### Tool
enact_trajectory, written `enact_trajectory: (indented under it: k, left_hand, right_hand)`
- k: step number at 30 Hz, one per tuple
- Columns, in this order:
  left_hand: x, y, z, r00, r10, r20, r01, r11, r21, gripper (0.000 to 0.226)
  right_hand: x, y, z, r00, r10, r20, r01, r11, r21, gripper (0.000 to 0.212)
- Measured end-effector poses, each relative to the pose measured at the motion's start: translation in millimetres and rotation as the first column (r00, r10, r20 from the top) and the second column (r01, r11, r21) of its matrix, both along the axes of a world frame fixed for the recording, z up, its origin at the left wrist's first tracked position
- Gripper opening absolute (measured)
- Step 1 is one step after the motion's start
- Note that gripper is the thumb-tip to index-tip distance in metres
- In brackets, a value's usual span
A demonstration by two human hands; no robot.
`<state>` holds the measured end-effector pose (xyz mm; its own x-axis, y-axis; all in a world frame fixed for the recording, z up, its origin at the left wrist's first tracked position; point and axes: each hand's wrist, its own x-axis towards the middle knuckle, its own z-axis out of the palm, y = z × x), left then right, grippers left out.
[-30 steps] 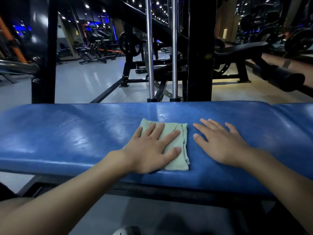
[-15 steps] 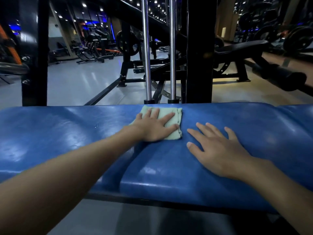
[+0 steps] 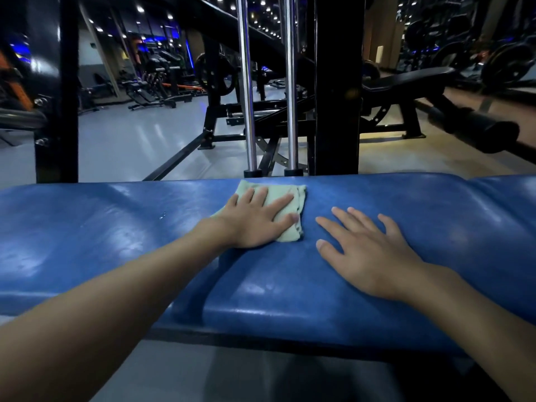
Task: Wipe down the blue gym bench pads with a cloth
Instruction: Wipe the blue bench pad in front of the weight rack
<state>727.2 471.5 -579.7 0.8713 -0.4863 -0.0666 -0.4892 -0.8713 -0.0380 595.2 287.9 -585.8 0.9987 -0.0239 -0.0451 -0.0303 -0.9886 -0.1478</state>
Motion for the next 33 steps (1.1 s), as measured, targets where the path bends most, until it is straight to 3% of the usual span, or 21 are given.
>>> enact_trajectory:
  k: [7,11,13,18,27,33]
  left_hand:
    - [-118.3,42.6,7.4,0.998,-0.054,-0.041,0.056,0.997,0.052,0.064]
    - [-131.3,41.5,8.1,0.998,-0.025,-0.057,0.024,0.999,-0.034,0.079]
    - [-124.5,34.2,2.9,0.999,0.005,-0.031,-0.005,1.000,-0.007,0.087]
    - [-67.1,20.0,5.7,0.997,0.035,-0.073,-0.034,0.999,0.012,0.067]
    - [80.0,-15.7,7.0,0.992,0.119,-0.033,-0.118,0.993,0.030,0.067]
    - [64.9,-9.4,1.1,0.996,0.093,-0.003,-0.093,0.996,0.010,0.067]
  right_hand:
    - [-4.9,4.2,4.7,1.000,-0.001,-0.020,0.001,1.000,-0.015,0.061]
    - [-6.1,7.5,11.8,0.999,-0.011,0.037,0.013,0.999,-0.052,0.059]
    - [-5.0,9.4,12.1,0.999,-0.017,0.036,0.017,1.000,0.007,0.059]
    - [-0.9,11.7,2.7,1.000,-0.003,-0.024,0.003,1.000,-0.011,0.060]
    - [2.2,9.9,-2.1,1.000,0.004,-0.003,-0.004,1.000,0.001,0.058]
    - [3.1,8.4,-1.0,1.000,-0.002,-0.006,0.002,1.000,0.013,0.059]
